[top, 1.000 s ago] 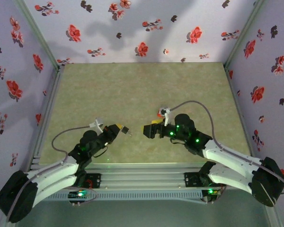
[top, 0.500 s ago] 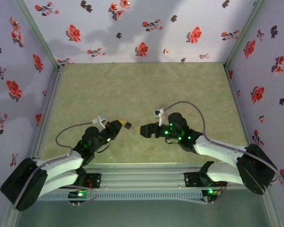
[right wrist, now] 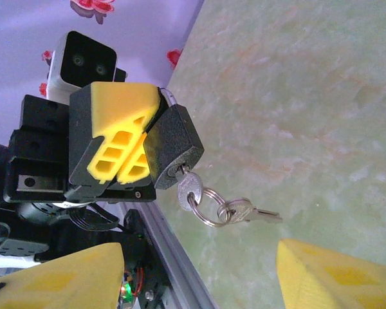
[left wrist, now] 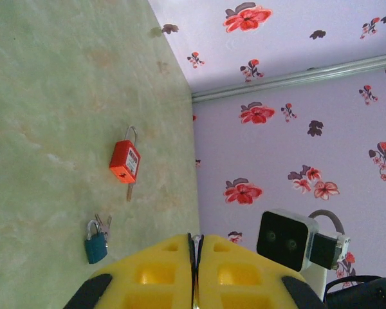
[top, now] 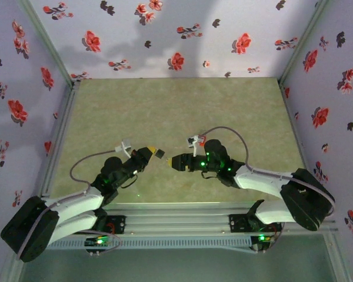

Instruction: Lock with the key

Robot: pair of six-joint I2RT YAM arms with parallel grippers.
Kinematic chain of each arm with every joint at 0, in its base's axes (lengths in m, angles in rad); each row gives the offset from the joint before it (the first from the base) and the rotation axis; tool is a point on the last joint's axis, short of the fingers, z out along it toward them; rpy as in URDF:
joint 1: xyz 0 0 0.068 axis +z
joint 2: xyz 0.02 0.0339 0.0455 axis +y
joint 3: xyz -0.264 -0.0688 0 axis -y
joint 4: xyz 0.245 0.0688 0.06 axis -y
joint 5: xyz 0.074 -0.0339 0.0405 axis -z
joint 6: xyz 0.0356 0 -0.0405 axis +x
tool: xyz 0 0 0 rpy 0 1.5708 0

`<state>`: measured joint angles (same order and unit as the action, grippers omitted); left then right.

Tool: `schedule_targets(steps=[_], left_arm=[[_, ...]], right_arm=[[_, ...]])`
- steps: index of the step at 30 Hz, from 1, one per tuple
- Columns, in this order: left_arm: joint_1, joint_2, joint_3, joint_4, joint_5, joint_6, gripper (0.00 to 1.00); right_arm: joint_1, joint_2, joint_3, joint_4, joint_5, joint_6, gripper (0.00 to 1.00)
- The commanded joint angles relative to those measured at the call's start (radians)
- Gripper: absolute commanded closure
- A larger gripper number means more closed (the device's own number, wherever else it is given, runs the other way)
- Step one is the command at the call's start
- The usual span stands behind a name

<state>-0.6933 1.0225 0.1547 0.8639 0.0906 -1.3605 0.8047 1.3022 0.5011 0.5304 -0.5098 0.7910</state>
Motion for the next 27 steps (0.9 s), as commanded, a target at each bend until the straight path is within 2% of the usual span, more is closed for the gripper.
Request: schedule_targets(steps=[1,18,27], left_arm=[[0.006,0.012,0.02,0.076,0.019,-0.013,1.0],[-0.011,0.063,0.02,0.155,0.031,-0.026,1.0],[-0.022,0.107,0.019,0.212,0.034,-0.031,1.0]], right_arm=[[-0.004,0.004,0.016,0.08,-0.013,0.02,0.4],[-0.005,0.049,0.022,0.134,-0.02,0.041,0.49],[-0.005,0.085,0.019,0.202,-0.038,0.068,0.6]])
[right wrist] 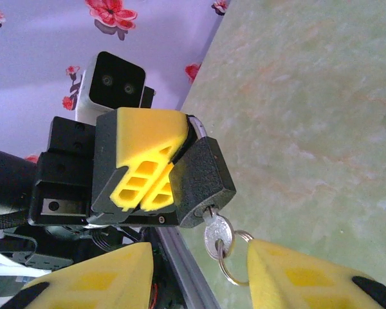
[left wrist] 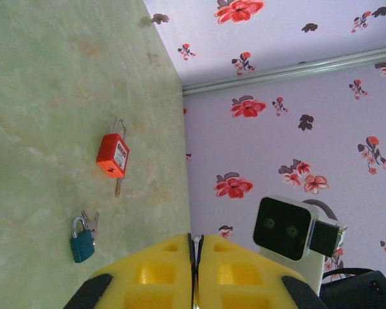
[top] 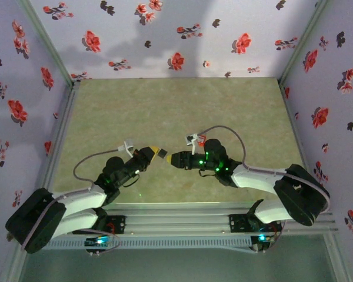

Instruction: Lock with the key

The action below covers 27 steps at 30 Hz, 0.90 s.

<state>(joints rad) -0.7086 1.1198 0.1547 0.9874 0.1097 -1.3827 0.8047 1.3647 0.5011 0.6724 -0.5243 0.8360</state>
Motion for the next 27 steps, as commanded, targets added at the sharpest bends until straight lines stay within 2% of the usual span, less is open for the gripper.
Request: schedule_targets(steps=[1,27], left_arm=[[-0.008,0.015,0.019,0.094,0.015,-0.01,1.0],[-0.02,0.013,0.021,0.105,0.019,-0.007,1.0]], right_arm=[[-0.005,0.03,0.02,0.073,-0.027,0.03,0.61],[-0.013,0.038,0.001,0.14,-0.014,0.057,0.78]])
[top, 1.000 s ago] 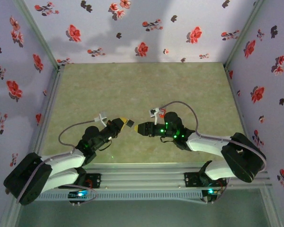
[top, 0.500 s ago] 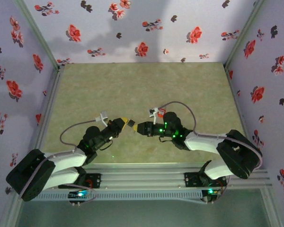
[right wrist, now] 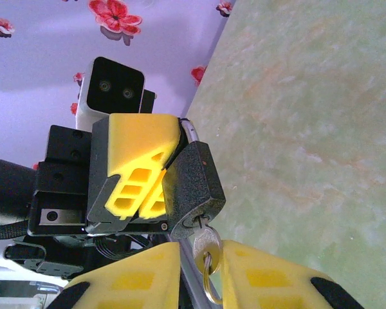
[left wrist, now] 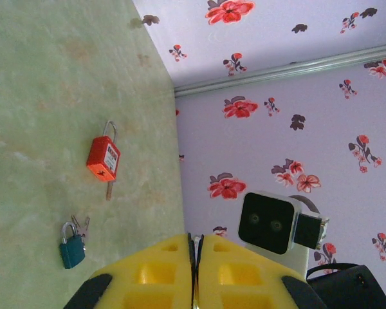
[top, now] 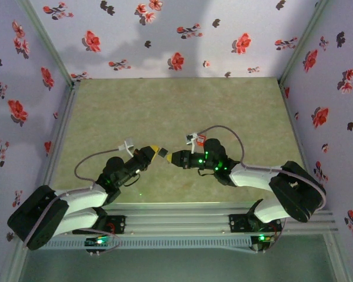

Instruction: Lock with the key

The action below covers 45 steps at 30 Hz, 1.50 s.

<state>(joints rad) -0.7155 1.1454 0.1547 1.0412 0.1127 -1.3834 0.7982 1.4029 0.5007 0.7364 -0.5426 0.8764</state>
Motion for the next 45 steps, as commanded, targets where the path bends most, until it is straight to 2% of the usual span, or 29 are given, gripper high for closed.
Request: schedule_targets(steps=[1,16,28,45], left_arm=[[-0.015,-0.012,0.022,0.052,0.016,-0.007,1.0],[-0.022,-0.004,0.027,0.058,0.013,-0.003,1.0],[-0.029,0.004,0.026,0.069,0.007,0.002,1.0],[-0.033,-0.019,0.005,0.066,-0.055,0.007,1.0]], right_arm=[[-0.006,0.002,-0.001,0.08,0.004,0.019,0.79],[-0.008,0.026,-0.007,0.152,-0.003,0.056,0.87],[-0.007,0.027,-0.011,0.167,-0.008,0.065,1.0],[-0.007,0.015,-0.024,0.167,0.001,0.079,1.0]])
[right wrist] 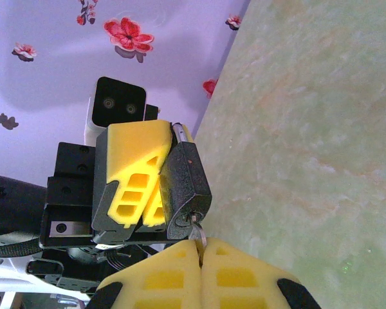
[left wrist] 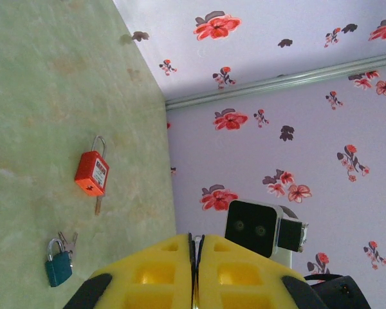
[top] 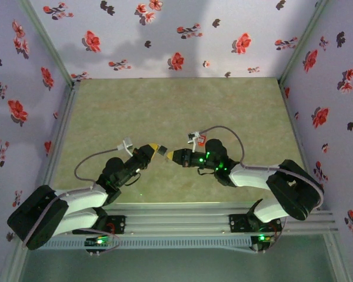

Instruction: Lock with the key

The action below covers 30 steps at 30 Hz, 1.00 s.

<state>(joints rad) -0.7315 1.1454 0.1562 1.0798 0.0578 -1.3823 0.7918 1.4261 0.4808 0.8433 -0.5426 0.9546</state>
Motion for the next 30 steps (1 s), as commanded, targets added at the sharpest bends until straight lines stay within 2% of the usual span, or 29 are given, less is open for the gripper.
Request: schedule_targets(steps=[1,30], left_arm=[[-0.017,-0.02,0.002,0.028,-0.001,0.007,1.0],[-0.016,-0.151,-0.009,-0.078,-0.098,0.055,1.0]], right_arm=[[-0.001,-0.007,-0.003,0.061,-0.002,0.001,1.0],[-0.001,-0.04,-0.014,0.038,-0.022,0.01,1.0]])
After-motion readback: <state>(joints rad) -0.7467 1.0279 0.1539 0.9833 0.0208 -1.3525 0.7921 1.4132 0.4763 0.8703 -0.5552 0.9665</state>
